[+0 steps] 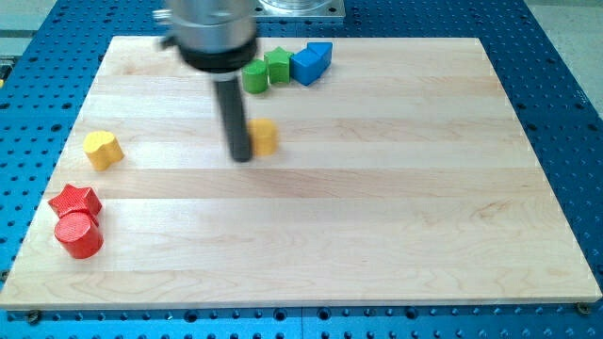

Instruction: Move the hexagon diagonally to the blue blocks

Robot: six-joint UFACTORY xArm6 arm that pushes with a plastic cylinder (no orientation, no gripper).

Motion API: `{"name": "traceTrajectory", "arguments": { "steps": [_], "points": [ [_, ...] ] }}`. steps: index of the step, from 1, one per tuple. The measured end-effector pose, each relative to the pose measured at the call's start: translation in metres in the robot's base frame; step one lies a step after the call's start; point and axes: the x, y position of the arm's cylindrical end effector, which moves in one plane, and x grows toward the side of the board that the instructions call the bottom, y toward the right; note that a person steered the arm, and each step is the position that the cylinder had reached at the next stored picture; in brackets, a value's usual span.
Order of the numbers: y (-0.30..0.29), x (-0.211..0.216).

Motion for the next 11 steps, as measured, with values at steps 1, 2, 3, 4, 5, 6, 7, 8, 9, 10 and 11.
{"name": "traceTrajectory", "arguments": {
  "steps": [1,2,3,4,5,6,7,8,9,10,11],
  "points": [
    [-0.095,0.0],
    [-0.007,-0.033],
    [0.132,-0.049],
    [0.163,-0.049],
    [0.093,-0.046],
    [0.096,-0.005],
    [0.17,-0.014],
    [0.186,-0.022],
    [0.231,-0.025],
    [0.208,-0.002],
    [0.115,0.094]
  ]
}}
